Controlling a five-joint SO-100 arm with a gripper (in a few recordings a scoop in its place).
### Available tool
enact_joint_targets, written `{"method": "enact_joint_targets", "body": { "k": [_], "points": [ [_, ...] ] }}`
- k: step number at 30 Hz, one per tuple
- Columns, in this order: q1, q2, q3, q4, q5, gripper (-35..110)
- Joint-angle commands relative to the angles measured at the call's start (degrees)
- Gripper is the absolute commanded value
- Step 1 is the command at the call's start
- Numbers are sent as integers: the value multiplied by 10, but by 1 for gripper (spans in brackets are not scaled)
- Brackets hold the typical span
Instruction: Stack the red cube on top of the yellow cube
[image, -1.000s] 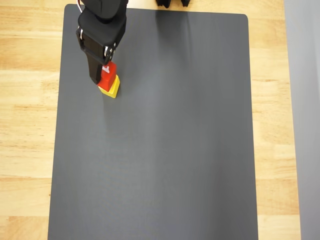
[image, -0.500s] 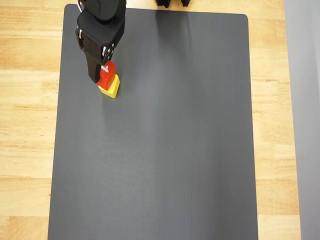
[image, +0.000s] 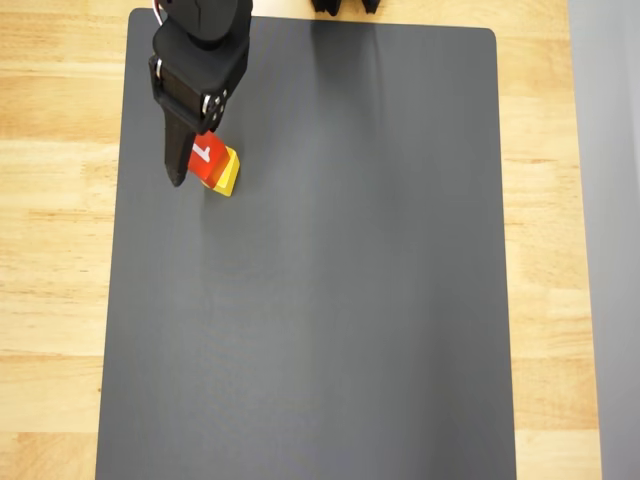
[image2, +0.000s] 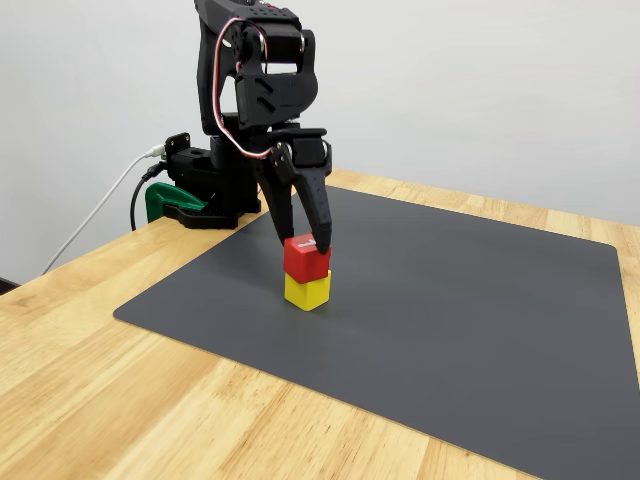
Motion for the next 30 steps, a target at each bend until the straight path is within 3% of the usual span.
{"method": "enact_joint_targets", "body": {
  "k": [1, 17, 25, 30],
  "points": [
    [-1, 23, 2, 16, -16, 35],
    [-74, 212, 13, 123, -12, 39],
    [-195, 265, 47, 55, 40, 24],
    [-272, 293, 99, -38, 34, 11]
  ]
}}
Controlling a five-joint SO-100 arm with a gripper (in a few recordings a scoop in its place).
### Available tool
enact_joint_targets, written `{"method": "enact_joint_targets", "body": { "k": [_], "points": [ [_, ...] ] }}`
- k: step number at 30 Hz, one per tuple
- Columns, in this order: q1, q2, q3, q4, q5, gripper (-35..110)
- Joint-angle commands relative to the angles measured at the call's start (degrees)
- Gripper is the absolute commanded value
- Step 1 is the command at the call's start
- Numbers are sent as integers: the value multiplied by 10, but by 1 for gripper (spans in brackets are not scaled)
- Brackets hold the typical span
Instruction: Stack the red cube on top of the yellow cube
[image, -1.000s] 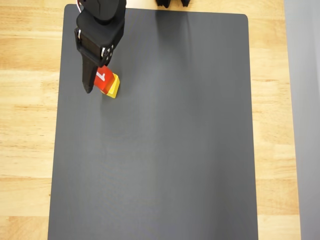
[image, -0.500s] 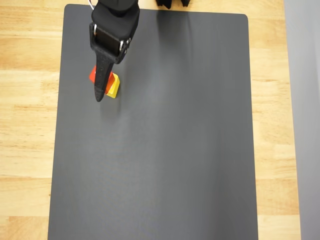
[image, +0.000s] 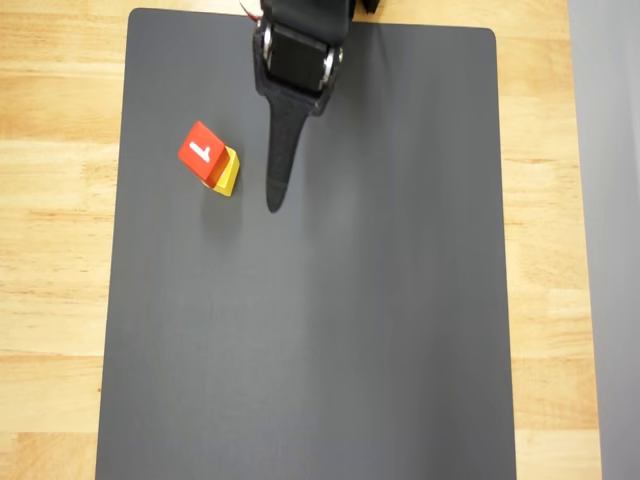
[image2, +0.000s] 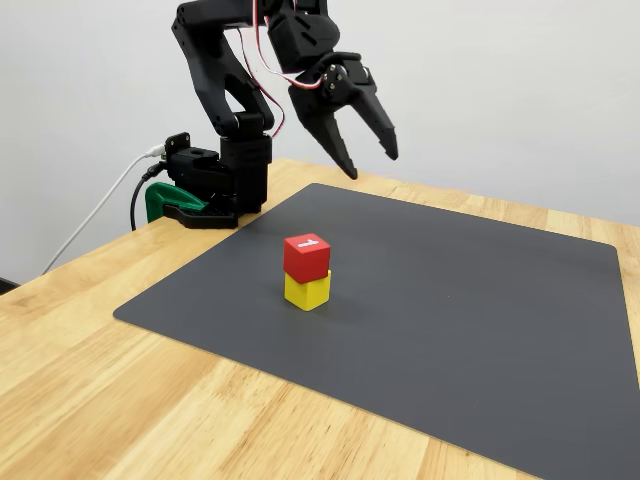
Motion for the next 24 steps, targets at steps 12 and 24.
{"method": "enact_joint_targets", "body": {
  "k": [12, 24],
  "points": [
    [-123, 201, 177, -48, -30, 0],
    [-153, 478, 294, 72, -44, 0]
  ]
}}
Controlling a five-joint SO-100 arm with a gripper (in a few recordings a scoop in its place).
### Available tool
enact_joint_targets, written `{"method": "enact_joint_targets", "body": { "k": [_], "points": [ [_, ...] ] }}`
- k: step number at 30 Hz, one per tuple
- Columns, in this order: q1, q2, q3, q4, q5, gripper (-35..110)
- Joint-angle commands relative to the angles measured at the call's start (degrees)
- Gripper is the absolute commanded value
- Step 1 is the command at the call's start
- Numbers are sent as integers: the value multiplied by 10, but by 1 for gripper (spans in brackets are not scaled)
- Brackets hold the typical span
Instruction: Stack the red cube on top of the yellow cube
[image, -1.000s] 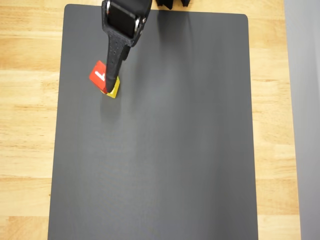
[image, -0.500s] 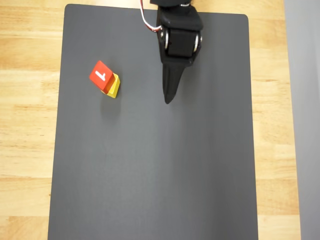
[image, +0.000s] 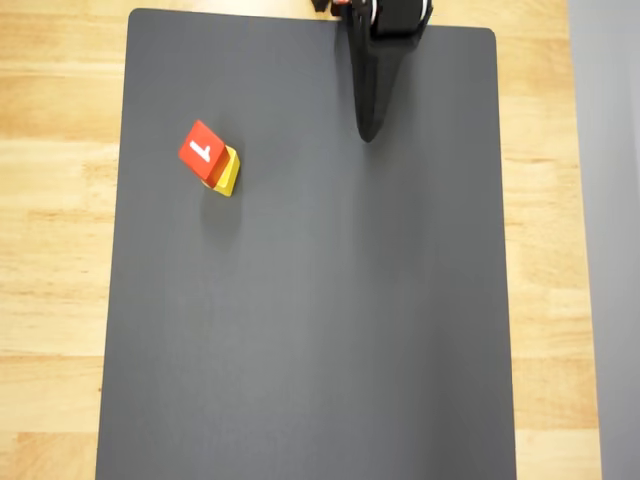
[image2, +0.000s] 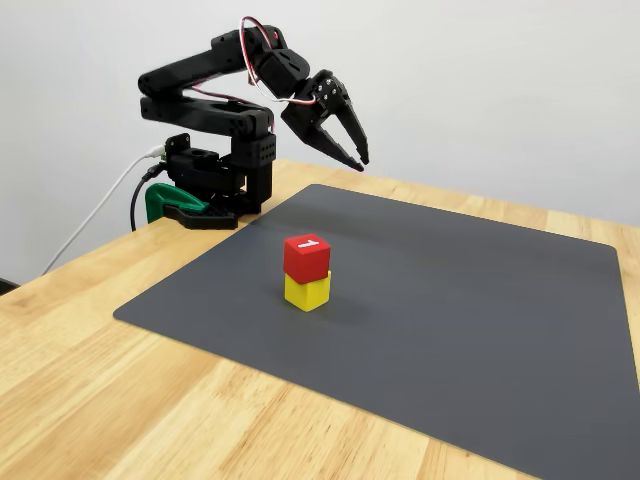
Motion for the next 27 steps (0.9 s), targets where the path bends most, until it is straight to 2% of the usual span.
{"method": "enact_joint_targets", "body": {
  "k": [1, 18, 24, 27],
  "points": [
    [7, 8, 6, 3, -5, 0],
    [-2, 8, 39, -13, 18, 0],
    [-4, 8, 39, -13, 17, 9],
    [6, 8, 39, -13, 31, 7]
  ]
}}
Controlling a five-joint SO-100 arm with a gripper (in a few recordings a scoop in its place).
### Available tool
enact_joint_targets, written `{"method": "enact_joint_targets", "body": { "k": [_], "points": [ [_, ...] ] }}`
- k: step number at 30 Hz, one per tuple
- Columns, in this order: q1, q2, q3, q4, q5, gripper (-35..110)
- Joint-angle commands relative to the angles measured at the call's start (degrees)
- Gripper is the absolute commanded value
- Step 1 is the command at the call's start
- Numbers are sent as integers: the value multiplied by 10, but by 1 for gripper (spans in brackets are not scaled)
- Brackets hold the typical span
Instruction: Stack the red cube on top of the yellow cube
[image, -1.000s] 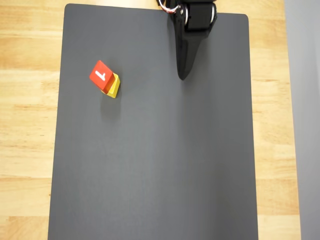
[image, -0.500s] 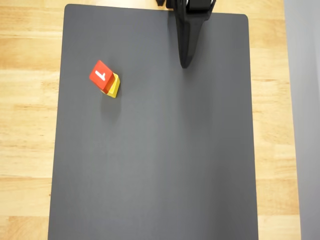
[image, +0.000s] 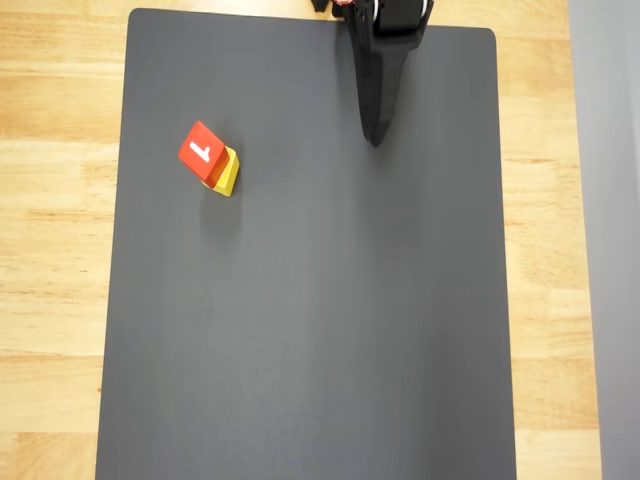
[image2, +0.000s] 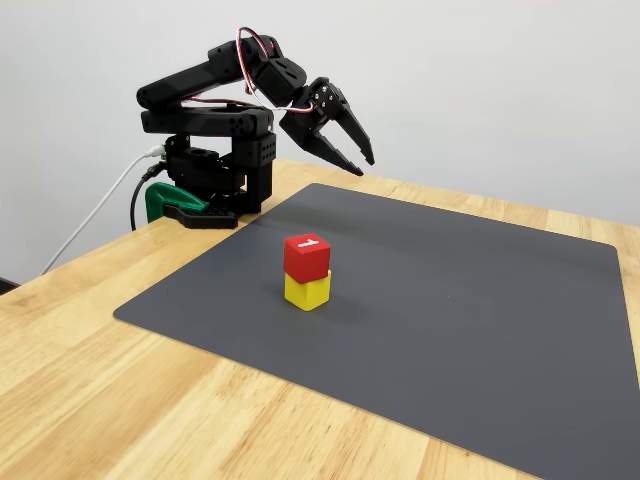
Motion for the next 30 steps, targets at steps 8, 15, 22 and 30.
{"method": "enact_joint_targets", "body": {
  "k": [8, 15, 22, 30],
  "points": [
    [44, 1, -1, -2, 42, 4],
    [47, 1, -1, -2, 46, 0],
    [62, 1, -1, -2, 64, 0],
    [63, 1, -1, -2, 66, 0]
  ]
}}
